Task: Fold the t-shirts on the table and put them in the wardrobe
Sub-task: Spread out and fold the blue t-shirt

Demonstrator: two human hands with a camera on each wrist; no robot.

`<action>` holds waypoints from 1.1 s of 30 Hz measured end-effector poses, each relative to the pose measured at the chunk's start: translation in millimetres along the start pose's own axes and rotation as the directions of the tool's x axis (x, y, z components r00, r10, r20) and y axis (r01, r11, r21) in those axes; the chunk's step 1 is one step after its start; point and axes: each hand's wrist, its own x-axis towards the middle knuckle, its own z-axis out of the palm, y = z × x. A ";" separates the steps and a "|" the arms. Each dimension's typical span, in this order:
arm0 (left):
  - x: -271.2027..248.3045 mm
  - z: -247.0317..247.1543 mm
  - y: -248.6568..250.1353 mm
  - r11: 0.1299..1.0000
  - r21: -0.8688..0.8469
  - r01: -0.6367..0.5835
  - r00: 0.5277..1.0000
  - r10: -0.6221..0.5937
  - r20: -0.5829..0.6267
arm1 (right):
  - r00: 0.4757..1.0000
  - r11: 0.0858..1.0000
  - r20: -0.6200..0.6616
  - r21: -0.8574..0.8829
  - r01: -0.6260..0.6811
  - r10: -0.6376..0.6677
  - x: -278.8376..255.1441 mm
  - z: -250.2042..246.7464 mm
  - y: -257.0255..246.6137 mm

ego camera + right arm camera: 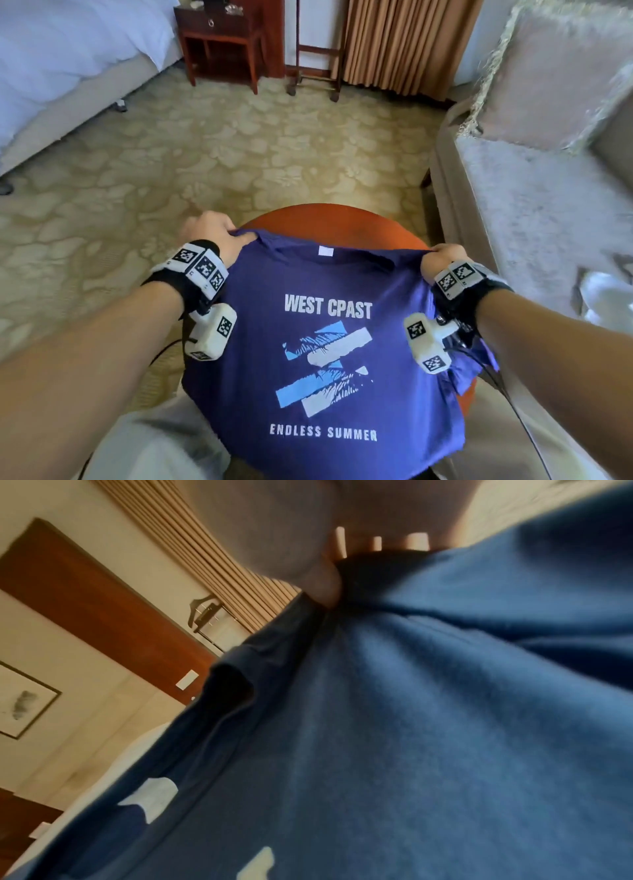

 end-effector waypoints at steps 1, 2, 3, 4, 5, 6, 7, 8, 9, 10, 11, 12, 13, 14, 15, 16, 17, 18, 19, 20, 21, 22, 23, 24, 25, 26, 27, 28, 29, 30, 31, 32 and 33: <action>9.4 5.0 0.0 0.999 0.036 0.014 1.000 -0.015 0.014 | 1.000 1.000 0.001 -0.018 -0.002 0.002 7.9 6.0 -1.2; 18.4 9.9 0.4 0.998 0.063 0.030 0.999 -0.031 0.023 | 1.000 0.999 -0.002 -0.039 -0.012 0.012 17.0 11.1 -2.2; 27.5 15.1 0.7 0.995 0.086 0.043 0.999 -0.045 0.030 | 1.000 0.999 -0.011 -0.053 -0.013 0.012 27.3 16.2 -3.0; 36.9 21.2 0.5 0.993 0.107 0.054 0.998 -0.059 0.039 | 1.000 0.997 -0.022 -0.072 -0.011 0.010 36.3 20.4 -4.1; 46.3 27.4 0.4 0.991 0.119 0.063 0.996 -0.069 0.049 | 0.999 0.996 -0.034 -0.091 -0.009 0.006 44.1 24.2 -5.4; 55.5 34.1 0.2 0.990 0.125 0.068 0.995 -0.076 0.064 | 0.999 0.994 -0.045 -0.111 -0.012 0.007 52.0 27.3 -6.9; 63.6 40.0 0.3 0.990 0.123 0.072 0.993 -0.083 0.083 | 0.998 0.992 -0.055 -0.129 -0.017 0.010 60.0 30.2 -7.2; 71.5 46.2 0.0 0.991 0.109 0.081 0.991 -0.092 0.100 | 0.998 0.989 -0.065 -0.144 -0.021 0.012 66.3 32.0 -8.0; 78.0 50.8 1.3 0.991 0.094 0.091 0.989 -0.101 0.108 | 0.997 0.988 -0.073 -0.155 -0.019 0.008 73.7 34.0 -7.9; 84.0 55.5 1.8 0.991 0.078 0.109 0.987 -0.117 0.109 | 0.997 0.986 -0.075 -0.167 -0.013 0.000 79.6 35.4 -8.1; 90.0 59.4 2.0 0.989 0.062 0.132 0.986 -0.138 0.099 | 0.997 0.984 -0.077 -0.181 -0.002 -0.012 85.8 37.0 -8.1; 93.7 61.3 3.7 0.987 0.046 0.156 0.984 -0.160 0.085 | 0.996 0.981 -0.083 -0.196 0.010 -0.027 90.2 38.2 -8.4; 97.4 63.2 4.0 0.982 0.041 0.182 0.980 -0.185 0.074 | 0.995 0.976 -0.092 -0.215 0.015 -0.035 95.6 39.3 -7.1; 99.4 64.2 4.0 0.979 0.051 0.197 0.977 -0.200 0.071 | 0.994 0.972 -0.099 -0.233 0.013 -0.037 98.6 39.6 -6.0; 100.1 63.6 4.1 0.976 0.081 0.202 0.975 -0.208 0.078 | 0.994 0.970 -0.107 -0.244 0.010 -0.037 100.2 39.0 -4.5; 100.0 61.8 4.1 0.973 0.116 0.201 0.973 -0.212 0.093 | 0.993 0.968 -0.117 -0.249 0.005 -0.035 100.0 37.4 -2.9; 99.1 58.3 4.8 0.968 0.147 0.202 0.970 -0.219 0.109 | 0.992 0.968 -0.123 -0.250 -0.002 -0.030 99.5 35.2 -0.4; 95.8 54.1 7.1 0.964 0.169 0.205 0.965 -0.228 0.130 | 0.992 0.968 -0.130 -0.248 -0.025 -0.008 99.0 32.4 2.7; 92.2 50.1 9.2 0.959 0.188 0.210 0.960 -0.239 0.147 | 0.990 0.973 -0.138 -0.225 -0.048 0.017 98.0 29.0 6.2; 88.2 47.4 11.6 0.954 0.210 0.213 0.959 -0.246 0.144 | 0.989 0.980 -0.146 -0.189 -0.065 0.038 94.3 25.1 8.7; 84.2 45.7 15.0 0.948 0.240 0.209 0.961 -0.245 0.130 | 0.988 0.986 -0.148 -0.148 -0.075 0.053 90.6 21.3 11.1; 78.6 44.5 20.8 0.947 0.254 0.198 0.966 -0.232 0.112 | 0.987 0.989 -0.136 -0.113 -0.095 0.079 89.0 16.6 15.4; 69.5 43.1 29.1 0.954 0.240 0.177 0.974 -0.205 0.097 | 0.988 0.989 -0.107 -0.085 -0.121 0.112 88.0 10.8 21.8; 56.6 41.0 40.3 0.966 0.217 0.143 0.981 -0.168 0.099 | 0.988 0.987 -0.058 -0.063 -0.144 0.141 87.4 4.9 29.2; 40.3 38.2 53.2 0.976 0.195 0.099 0.984 -0.125 0.128 | 0.987 0.986 0.012 -0.047 -0.161 0.162 85.5 -0.3 36.5; 24.1 38.2 65.1 0.985 0.168 0.048 0.980 -0.079 0.180 | 0.980 0.984 0.090 -0.049 -0.173 0.177 77.4 -6.7 41.0; 9.6 43.0 75.2 0.990 0.143 0.004 0.971 -0.037 0.235 | 0.971 0.984 0.159 -0.057 -0.170 0.177 68.0 -12.4 46.0; -4.3 50.0 84.8 0.992 0.120 -0.031 0.960 -0.004 0.281 | 0.962 0.984 0.210 -0.075 -0.164 0.177 59.7 -18.1 50.4; -17.5 57.9 94.0 0.993 0.097 -0.060 0.945 0.025 0.326 | 0.951 0.982 0.254 -0.108 -0.155 0.178 54.9 -21.5 55.8; -30.7 67.0 102.7 0.993 0.075 -0.090 0.930 0.056 0.364 | 0.936 0.979 0.301 -0.138 -0.148 0.183 45.9 -25.6 59.3; -42.3 77.0 109.8 0.992 0.060 -0.108 0.911 0.075 0.406 | 0.926 0.979 0.331 -0.148 -0.139 0.182 40.8 -28.2 64.2; -52.5 87.2 115.6 0.991 0.045 -0.129 0.892 0.096 0.442 | 0.924 0.982 0.342 -0.145 -0.124 0.168 37.7 -29.6 71.9; -61.8 96.8 120.5 0.989 0.036 -0.146 0.874 0.111 0.474 | 0.926 0.985 0.348 -0.133 -0.107 0.148 37.5 -29.8 83.0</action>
